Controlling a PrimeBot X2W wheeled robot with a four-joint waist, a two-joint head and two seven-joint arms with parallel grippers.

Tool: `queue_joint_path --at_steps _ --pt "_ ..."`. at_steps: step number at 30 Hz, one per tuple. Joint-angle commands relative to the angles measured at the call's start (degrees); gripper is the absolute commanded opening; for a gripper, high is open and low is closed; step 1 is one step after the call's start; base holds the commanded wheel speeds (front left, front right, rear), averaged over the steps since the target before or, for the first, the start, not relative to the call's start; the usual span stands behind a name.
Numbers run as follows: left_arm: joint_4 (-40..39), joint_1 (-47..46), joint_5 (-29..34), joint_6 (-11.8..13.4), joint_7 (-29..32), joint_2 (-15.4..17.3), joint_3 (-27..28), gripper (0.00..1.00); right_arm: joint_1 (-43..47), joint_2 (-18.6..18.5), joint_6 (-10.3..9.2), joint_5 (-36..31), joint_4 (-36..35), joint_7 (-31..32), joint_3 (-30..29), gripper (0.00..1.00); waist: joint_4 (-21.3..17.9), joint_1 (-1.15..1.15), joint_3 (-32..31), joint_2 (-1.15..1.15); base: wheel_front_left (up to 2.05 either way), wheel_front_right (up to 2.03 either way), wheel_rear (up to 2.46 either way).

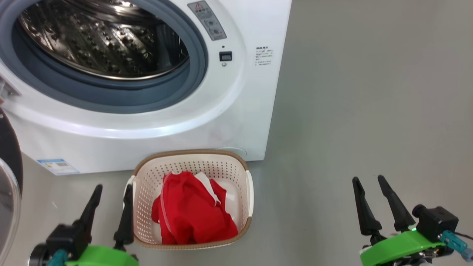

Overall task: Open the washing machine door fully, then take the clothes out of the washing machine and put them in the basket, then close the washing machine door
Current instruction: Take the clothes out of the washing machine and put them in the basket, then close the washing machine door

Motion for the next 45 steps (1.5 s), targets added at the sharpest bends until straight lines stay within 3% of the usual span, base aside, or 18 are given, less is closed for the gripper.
queue_joint_path --at_steps 1,11,30,45 --pt "-2.37 0.98 0.67 -0.32 -0.52 0.72 2.36 1.0 0.42 -0.19 0.28 -0.79 -1.47 -0.37 1.09 1.0 -0.19 0.0 -0.83 0.0 0.0 0.0 0.0" --pt "-6.94 6.49 0.26 -0.32 -0.52 -0.06 3.86 1.0 2.98 -0.19 0.28 -0.92 -2.02 -0.37 0.61 1.0 -0.56 0.0 -2.05 0.0 0.0 0.0 0.0" --pt "-7.76 6.08 0.53 -0.32 -0.52 -0.57 3.81 1.0 2.58 -0.19 0.28 -0.77 -2.22 -0.37 0.44 1.0 -0.51 0.0 -1.5 0.0 -0.03 0.03 0.0" --pt "-8.45 5.81 0.05 -0.32 -0.52 -0.09 2.94 1.0 2.13 -0.19 0.28 -0.35 -2.12 -0.37 0.51 1.0 -0.21 0.0 -0.96 0.0 -1.01 1.01 0.0"
